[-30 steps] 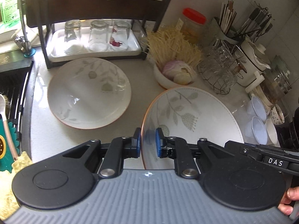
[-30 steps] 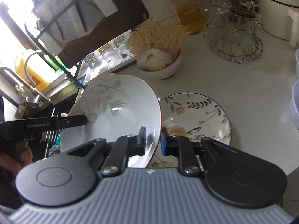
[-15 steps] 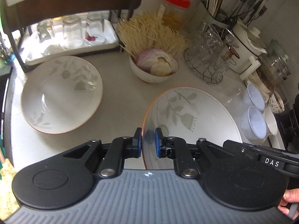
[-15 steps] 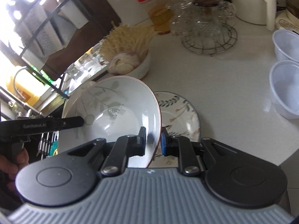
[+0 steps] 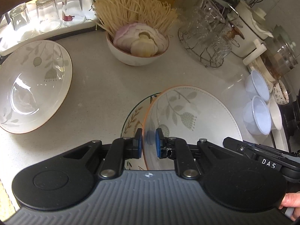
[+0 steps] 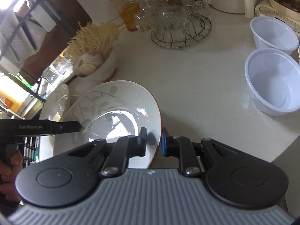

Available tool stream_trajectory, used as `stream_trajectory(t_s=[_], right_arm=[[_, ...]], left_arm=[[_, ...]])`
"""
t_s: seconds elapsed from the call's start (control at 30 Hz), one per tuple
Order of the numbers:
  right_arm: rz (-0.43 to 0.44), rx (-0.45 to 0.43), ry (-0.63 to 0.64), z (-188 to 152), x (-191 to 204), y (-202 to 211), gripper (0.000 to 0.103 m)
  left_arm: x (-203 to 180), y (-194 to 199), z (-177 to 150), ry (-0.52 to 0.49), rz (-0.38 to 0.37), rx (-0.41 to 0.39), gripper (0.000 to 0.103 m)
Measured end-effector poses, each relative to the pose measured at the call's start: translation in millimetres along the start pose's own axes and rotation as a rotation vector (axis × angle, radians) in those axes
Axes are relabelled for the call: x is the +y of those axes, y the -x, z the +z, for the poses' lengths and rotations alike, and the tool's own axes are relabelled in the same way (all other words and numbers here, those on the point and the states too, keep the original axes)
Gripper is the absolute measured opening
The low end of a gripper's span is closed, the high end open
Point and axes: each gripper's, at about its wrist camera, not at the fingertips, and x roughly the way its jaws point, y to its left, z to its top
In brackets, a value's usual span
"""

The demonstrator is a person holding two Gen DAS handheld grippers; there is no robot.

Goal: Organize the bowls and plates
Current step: 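Lower the bowl onto the floral rabbit plate and open both grippers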

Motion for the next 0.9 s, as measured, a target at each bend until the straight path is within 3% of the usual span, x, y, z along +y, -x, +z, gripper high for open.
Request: stream_trajectory(t_s=[0.53,0.9], right_arm=[[-0.048,0.007,0.081,4,15,-17,0.018],[-0.058,0.02,0.042,-4,10,-27,0.02]], left_arm=[[21,-13,-7,0.066,-0.015,0.042,0.016],[22,-23,-10,0.06,-0.021,0.072,0.016]])
